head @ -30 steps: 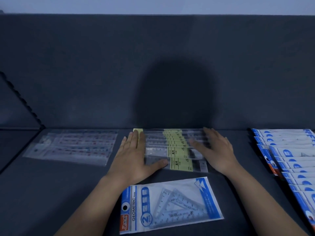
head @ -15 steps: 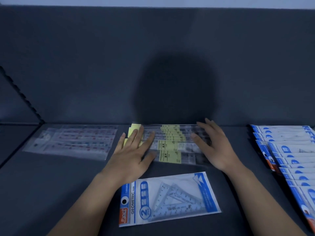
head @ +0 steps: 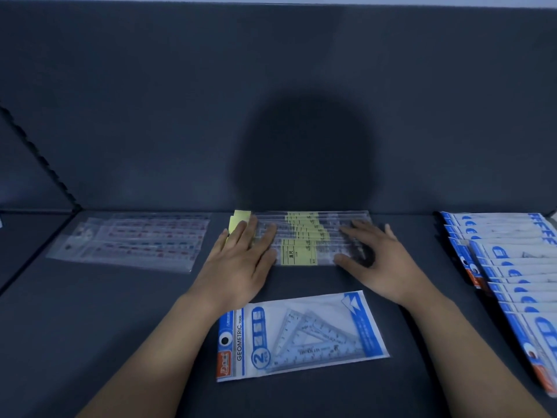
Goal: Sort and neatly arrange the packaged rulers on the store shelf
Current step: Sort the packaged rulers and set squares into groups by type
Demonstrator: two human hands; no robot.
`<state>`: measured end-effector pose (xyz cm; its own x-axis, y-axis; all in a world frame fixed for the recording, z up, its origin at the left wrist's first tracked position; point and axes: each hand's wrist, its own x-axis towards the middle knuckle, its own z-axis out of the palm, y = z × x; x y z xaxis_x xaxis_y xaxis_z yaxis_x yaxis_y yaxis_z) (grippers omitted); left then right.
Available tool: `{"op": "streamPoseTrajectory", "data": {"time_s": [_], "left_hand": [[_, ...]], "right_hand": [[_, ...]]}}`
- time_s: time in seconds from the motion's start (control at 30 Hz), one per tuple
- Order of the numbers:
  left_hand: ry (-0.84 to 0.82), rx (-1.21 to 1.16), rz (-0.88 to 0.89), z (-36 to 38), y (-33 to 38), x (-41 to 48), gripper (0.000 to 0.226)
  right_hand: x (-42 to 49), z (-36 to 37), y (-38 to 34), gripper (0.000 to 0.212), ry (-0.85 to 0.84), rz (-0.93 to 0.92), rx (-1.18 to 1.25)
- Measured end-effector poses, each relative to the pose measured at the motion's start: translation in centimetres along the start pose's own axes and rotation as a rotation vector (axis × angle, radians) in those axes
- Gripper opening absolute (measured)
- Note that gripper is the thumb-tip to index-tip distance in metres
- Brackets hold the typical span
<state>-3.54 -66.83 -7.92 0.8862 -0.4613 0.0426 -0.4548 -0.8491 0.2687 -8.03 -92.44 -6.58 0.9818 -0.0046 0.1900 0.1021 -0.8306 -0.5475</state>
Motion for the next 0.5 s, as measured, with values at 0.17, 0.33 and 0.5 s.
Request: {"op": "streamPoseTrajectory", "data": {"time_s": [0.17, 0.33, 0.5], "left_hand": [[0.034, -0.277, 0.080, -3.1, 0.5, -1.1, 0.080], [-0.231, -0.174, 0.197, -4.1, 2.8, -3.5, 0.086], [-0.340, -0.106, 0.189, -4.3, 4.0, -3.5, 0.070]], "right_hand": [[-1.5, -2.4, -3.1, 0.051, -0.110, -0.093, 0.065], [-4.0, -2.1, -5.2, 0.058, -0.502, -0.066, -0.075], [-5.1, -2.1, -5.9, 0.045, -0.493, -0.005, -0.172]]}}
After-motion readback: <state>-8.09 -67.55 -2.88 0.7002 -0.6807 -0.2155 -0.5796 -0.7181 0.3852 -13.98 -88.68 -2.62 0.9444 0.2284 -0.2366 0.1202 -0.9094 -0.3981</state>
